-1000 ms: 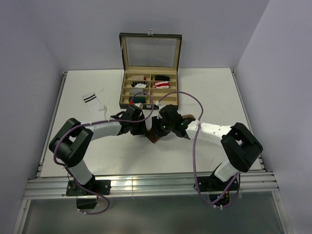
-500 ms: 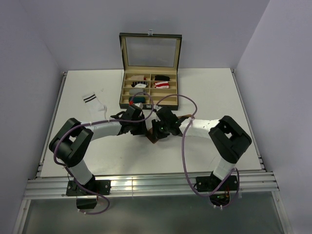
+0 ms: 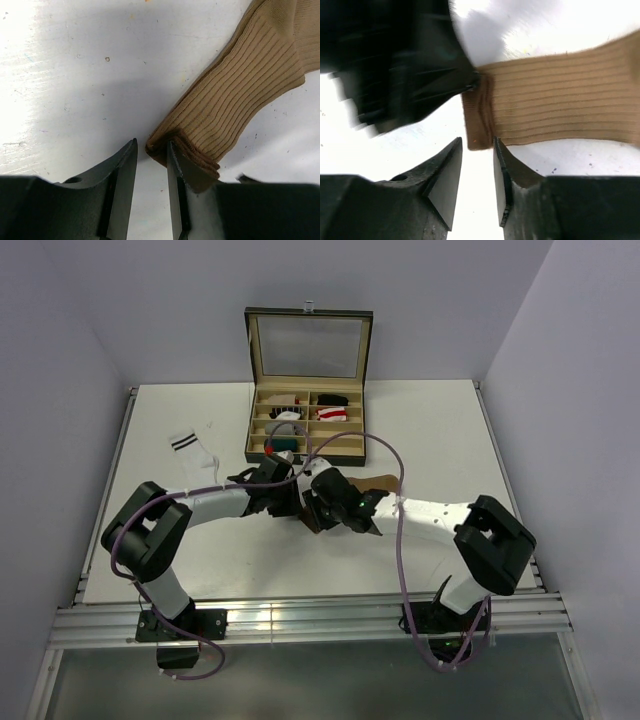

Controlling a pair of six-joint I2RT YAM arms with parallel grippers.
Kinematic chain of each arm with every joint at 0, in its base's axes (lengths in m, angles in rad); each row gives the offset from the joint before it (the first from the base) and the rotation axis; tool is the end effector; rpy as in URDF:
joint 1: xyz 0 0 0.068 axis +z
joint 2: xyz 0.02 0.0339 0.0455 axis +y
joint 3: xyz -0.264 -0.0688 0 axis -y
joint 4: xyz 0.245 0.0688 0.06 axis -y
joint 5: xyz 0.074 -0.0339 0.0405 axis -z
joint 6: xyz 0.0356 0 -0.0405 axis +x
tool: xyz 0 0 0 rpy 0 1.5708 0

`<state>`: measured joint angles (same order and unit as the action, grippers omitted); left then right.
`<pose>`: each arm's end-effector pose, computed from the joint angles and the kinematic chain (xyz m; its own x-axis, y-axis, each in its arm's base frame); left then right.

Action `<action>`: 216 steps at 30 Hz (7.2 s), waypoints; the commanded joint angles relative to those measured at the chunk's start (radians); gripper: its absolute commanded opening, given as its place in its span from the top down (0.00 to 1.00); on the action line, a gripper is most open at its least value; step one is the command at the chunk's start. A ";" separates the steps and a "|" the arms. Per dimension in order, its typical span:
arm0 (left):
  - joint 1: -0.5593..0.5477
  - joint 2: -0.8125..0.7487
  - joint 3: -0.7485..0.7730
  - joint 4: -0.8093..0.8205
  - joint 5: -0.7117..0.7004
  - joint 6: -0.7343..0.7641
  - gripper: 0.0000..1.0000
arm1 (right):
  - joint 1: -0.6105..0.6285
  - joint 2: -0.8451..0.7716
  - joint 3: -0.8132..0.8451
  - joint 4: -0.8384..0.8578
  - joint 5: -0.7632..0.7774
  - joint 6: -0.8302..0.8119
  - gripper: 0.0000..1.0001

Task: Roll the socks
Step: Roll the sock at the center of the board.

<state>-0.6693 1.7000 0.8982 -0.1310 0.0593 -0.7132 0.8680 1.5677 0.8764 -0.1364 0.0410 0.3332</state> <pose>0.2596 -0.2081 0.1530 -0.8998 -0.1210 -0.4193 0.0772 0.9016 -0.4257 0.2082 0.2435 0.1868 -0.6933 -0.3128 -0.6492 -0.5479 0.8141 0.1928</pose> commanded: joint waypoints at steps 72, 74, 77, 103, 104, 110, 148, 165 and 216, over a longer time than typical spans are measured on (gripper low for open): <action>0.031 -0.136 -0.096 0.214 0.091 -0.147 0.36 | -0.296 0.183 -0.054 0.100 -0.616 -0.103 1.00; 0.025 -0.114 -0.090 0.226 0.109 -0.149 0.37 | -0.305 0.192 -0.051 0.098 -0.622 -0.100 1.00; 0.014 -0.076 -0.076 0.235 0.119 -0.141 0.39 | -0.314 0.193 -0.051 0.103 -0.627 -0.099 1.00; 0.010 0.136 0.064 0.068 0.050 -0.046 0.66 | 0.034 -0.078 -0.154 0.175 0.198 -0.206 0.58; 0.010 0.138 0.068 0.067 0.048 -0.043 0.66 | 0.046 -0.077 -0.146 0.170 0.226 -0.210 0.57; 0.008 0.151 0.093 0.053 0.050 -0.016 0.66 | 0.100 -0.002 -0.093 0.144 0.310 -0.224 0.57; 0.077 0.053 0.067 0.048 0.067 -0.037 0.46 | 0.086 0.212 0.095 -0.105 0.010 -0.149 1.00; 0.091 -0.174 -0.117 0.163 0.068 -0.184 0.31 | -0.340 0.317 -0.073 0.323 -0.954 0.191 1.00; 0.002 0.207 0.358 -0.377 0.119 0.003 1.00 | -0.119 -0.170 -0.226 0.270 -0.103 -0.112 0.57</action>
<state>-0.6628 1.8851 1.1976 -0.4202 0.1799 -0.7700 0.6525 1.4364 0.6800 0.1608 -0.3515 0.3477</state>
